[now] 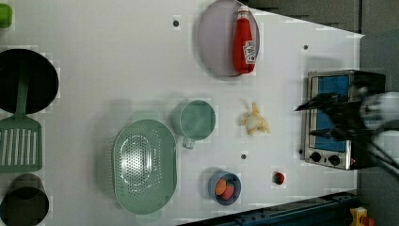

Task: Pick Banana and place it in mug.

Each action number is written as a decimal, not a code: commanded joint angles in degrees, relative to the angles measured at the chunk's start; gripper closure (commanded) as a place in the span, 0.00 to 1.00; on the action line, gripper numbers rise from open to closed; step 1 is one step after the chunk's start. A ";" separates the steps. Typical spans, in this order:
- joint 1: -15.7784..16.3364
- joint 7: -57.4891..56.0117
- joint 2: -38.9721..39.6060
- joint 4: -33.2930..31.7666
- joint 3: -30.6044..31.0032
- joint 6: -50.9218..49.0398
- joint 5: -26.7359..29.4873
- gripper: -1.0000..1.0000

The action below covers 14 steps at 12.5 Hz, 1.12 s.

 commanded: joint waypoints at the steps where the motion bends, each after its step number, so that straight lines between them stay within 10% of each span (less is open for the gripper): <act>1: -0.20 -1.86 -1.11 -3.36 1.38 7.28 0.14 0.00; 14: -0.05 -1.77 20.23 -10.37 2.92 37.22 0.21 0.03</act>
